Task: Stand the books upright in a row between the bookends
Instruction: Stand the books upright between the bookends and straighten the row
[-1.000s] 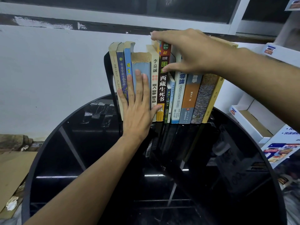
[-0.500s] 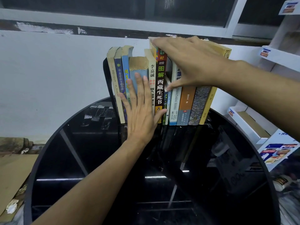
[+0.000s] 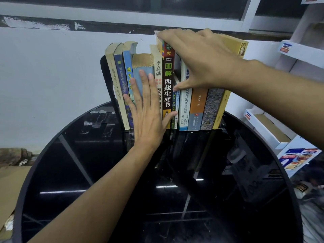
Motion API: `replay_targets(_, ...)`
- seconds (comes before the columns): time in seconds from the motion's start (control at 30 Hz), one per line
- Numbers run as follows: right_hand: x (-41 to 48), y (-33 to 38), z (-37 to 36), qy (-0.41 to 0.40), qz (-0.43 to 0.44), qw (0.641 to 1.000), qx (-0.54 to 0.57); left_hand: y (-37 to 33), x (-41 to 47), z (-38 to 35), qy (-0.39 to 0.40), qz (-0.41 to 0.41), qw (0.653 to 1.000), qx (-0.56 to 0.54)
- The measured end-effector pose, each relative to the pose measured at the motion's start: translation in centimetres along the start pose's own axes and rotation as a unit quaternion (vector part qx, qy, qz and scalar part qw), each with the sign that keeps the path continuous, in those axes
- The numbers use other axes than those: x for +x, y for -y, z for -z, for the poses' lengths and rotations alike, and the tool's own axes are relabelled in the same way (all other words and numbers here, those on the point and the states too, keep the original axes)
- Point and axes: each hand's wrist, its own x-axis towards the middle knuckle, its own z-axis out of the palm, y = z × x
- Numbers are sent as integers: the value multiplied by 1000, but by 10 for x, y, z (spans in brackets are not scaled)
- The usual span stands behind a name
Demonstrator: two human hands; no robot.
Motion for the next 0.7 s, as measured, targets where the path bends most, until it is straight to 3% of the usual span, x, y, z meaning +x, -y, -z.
replay_targets(0.27, 0, 1, 0, 2, -4, 1000, -9, -1, 0, -1, -2, 3, 1000, 6)
replay_targets(0.53, 0, -20, 21, 67, 21, 996, 57, -4, -3, 5, 9, 13, 1000, -26)
replay_targets(0.7, -3, -36, 26, 93, -14, 991, 100, -27, -3, 6, 15, -32, 997, -61)
